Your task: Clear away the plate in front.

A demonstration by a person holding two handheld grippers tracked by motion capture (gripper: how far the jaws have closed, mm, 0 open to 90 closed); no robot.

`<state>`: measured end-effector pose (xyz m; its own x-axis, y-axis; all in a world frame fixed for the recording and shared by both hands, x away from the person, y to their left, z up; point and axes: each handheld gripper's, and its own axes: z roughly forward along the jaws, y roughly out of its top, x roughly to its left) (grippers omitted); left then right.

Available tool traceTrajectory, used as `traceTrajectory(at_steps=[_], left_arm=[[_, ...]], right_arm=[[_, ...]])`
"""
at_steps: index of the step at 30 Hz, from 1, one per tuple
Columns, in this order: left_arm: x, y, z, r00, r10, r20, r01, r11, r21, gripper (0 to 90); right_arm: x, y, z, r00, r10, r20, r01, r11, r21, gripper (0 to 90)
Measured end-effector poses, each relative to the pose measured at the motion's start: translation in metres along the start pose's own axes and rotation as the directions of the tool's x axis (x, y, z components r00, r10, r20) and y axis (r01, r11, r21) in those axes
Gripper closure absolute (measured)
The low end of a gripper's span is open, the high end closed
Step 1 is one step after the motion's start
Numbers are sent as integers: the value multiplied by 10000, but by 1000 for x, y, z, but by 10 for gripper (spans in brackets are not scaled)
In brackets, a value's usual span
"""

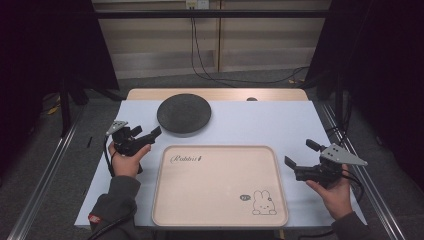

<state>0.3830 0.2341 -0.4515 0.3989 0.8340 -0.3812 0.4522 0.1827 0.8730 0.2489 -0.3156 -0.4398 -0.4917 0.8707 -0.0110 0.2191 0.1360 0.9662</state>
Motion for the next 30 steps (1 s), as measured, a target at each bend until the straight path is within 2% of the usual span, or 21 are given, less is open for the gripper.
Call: traceTrajectory(at_steps=[5, 6, 9, 13, 17, 19, 20, 22, 23, 25, 28, 29, 30], left_arm=[[7, 1, 13, 9993, -372, -26, 373, 9992, 152, 99], [10, 2, 18, 9977, -669, -103, 669, 9978, 29, 100], [14, 2, 23, 9971, -748, -162, 750, 9971, 155, 104], [19, 2, 31, 9939, -1082, -192, 1086, 9938, 216, 105], [24, 0, 39, 9902, -1322, -448, 1337, 9906, 299, 107], [27, -1, 43, 9859, -1592, -521, 1607, 9867, 257, 107], [28, 0, 46, 9835, -1722, -551, 1735, 9847, 193, 107], [30, -1, 49, 9832, -1710, -647, 1729, 9846, 250, 114], [33, -1, 54, 9785, -1888, -827, 1908, 9815, 176, 120], [35, -2, 56, 9770, -1969, -823, 2000, 9793, 312, 125], [40, -2, 62, 9681, -2320, -946, 2343, 9721, 139, 138], [39, -2, 65, 9626, -2529, -973, 2542, 9671, 14, 147], [41, -2, 65, 9659, -2365, -1053, 2398, 9706, 198, 153]], right_arm=[[0, 0, 0, 10000, 4, -42, -4, 10000, 3, 19], [0, 0, 0, 10000, -3, -67, 3, 10000, -5, 20], [0, 0, 0, 10000, 7, -82, -7, 10000, -8, 20], [0, 0, 1, 10000, -21, -85, 21, 10000, -7, 20], [1, -1, 0, 9999, -25, -152, 26, 10000, 35, 20], [1, -1, -1, 9998, -35, -220, 36, 10000, 66, 20], [1, -1, -2, 9999, -23, -113, 23, 10000, 15, 20], [1, -1, -2, 9999, 44, -108, -44, 10000, 6, 20], [1, -1, -3, 9999, 39, -139, -38, 10000, 46, 20], [1, -1, -3, 9999, 24, -142, -23, 10000, 60, 20], [1, -1, -3, 9998, 5, -219, -4, 10000, 48, 21], [1, -1, -3, 9997, 9, -235, -8, 10000, 47, 21], [1, -1, -3, 9998, 9, -220, -8, 10000, 57, 22]])
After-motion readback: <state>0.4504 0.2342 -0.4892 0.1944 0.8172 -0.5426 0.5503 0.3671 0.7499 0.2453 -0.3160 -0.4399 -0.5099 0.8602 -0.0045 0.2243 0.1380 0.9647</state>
